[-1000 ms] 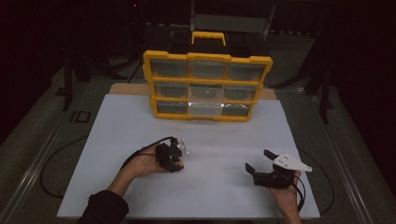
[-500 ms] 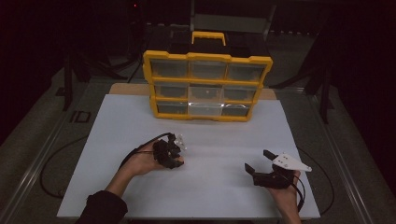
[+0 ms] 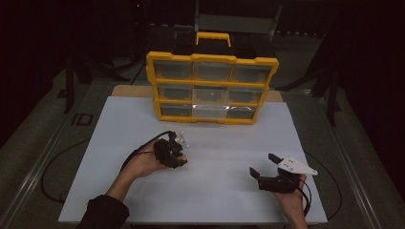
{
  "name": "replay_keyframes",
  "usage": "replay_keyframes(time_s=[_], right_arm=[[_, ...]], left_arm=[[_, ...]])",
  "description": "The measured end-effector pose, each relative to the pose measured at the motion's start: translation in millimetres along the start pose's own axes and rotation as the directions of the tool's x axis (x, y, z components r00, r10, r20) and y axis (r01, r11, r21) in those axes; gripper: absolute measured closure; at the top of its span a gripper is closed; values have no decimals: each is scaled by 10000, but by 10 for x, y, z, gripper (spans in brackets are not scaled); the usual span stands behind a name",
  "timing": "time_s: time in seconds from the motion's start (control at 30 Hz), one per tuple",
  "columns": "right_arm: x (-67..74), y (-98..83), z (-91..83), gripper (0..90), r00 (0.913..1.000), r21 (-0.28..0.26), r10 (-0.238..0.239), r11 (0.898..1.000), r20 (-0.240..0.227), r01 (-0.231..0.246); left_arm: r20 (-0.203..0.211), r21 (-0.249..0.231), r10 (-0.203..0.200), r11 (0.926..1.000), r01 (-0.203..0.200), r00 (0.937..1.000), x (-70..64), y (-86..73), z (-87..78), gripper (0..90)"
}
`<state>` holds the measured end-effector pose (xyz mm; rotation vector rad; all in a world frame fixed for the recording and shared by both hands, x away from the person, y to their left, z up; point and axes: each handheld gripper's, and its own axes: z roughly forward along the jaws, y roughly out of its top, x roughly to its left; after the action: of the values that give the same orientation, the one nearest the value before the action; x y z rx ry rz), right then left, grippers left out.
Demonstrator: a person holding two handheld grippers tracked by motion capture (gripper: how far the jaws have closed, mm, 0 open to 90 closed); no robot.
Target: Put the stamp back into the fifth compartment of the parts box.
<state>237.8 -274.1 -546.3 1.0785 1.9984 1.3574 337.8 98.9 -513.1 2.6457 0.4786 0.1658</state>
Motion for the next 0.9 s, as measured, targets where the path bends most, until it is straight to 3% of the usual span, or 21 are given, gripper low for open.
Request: replay_keyframes(time_s=[0.9], right_arm=[[3,-4,8,74,10000,21,36,10000,-72,-36]], left_arm=[[-299,-384,-205,9991,194,9993,44,37,-245,665]])
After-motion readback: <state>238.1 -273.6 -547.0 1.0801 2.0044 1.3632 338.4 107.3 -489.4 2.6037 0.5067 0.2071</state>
